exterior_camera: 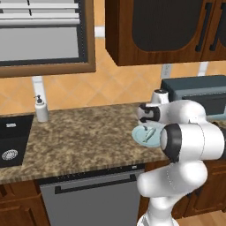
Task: Pick up the knife from the drawer and place it on the cutting board. Then place the meat from the plate to the cutting board.
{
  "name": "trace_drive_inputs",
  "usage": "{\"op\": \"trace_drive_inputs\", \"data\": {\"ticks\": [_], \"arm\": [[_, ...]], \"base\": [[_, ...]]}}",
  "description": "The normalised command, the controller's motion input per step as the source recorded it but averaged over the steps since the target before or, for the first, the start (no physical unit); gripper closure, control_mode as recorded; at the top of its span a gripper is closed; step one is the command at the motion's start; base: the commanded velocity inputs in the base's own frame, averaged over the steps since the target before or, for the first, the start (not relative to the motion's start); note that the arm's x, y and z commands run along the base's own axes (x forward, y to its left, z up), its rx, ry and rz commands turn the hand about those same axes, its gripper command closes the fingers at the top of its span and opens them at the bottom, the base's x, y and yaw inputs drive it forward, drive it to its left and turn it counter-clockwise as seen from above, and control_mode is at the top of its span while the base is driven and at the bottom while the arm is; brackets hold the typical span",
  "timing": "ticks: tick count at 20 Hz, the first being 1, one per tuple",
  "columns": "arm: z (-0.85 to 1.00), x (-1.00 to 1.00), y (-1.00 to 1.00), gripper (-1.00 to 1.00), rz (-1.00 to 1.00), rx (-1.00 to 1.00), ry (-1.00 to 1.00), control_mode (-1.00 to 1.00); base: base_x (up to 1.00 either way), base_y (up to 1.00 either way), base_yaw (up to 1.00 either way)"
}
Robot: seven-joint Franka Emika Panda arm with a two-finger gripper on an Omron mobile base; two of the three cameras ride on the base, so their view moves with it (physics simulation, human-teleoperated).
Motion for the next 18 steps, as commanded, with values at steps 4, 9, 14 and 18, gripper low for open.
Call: {"op": "trace_drive_inputs", "data": {"ticks": [4, 9, 14, 18], "arm": [[-0.51, 0.26, -0.14, -1.00, -0.02, 0.00, 0.02, -1.00], [-0.33, 0.38, -0.06, -1.00, -0.02, 0.00, 0.05, -1.00], [-0.21, 0.47, 0.00, -1.00, -0.03, 0.00, 0.07, -1.00], [-0.28, 0.42, 0.00, -1.00, -0.01, 0.00, 0.08, -1.00]], "base": [[0.00, 0.00, 0.00], [0.00, 0.00, 0.00], [0.00, 0.00, 0.00], [0.00, 0.00, 0.00]]}}
